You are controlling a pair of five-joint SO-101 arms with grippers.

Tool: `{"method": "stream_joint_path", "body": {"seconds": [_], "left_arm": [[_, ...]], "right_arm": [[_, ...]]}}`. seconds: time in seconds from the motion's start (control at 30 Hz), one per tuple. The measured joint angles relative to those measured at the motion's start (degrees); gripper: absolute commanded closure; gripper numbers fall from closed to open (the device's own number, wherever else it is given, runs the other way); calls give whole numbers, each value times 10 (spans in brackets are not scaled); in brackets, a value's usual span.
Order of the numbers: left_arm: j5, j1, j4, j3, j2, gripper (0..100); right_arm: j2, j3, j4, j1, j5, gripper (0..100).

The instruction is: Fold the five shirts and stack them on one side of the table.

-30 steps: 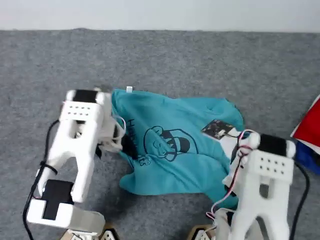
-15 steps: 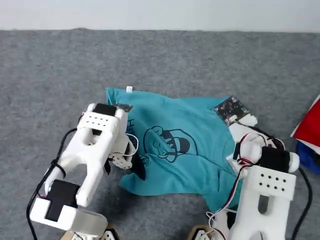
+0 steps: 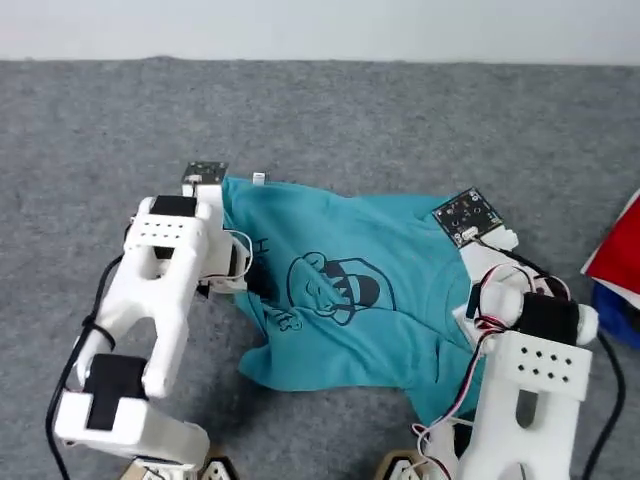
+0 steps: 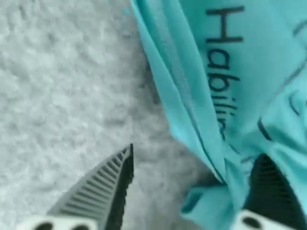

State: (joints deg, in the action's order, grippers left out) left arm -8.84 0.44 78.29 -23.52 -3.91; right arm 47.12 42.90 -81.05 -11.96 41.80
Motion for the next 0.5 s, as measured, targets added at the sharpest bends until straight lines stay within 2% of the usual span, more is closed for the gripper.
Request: {"method": "stream_joint_path", "body": {"seconds": [0.1,0.17,0.33,0.5], "left_arm": [[0,3,-25,0,-29,927],[0,8,-38,0,-41,968],[0,29,-47,0,-48,972],[2,10,-47,22,-48,979]], "right_arm": [[0,0,0,0,0,641],[0,0,0,0,0,641],[0,0,0,0,0,641],[0,8,0,0,0,641]]}}
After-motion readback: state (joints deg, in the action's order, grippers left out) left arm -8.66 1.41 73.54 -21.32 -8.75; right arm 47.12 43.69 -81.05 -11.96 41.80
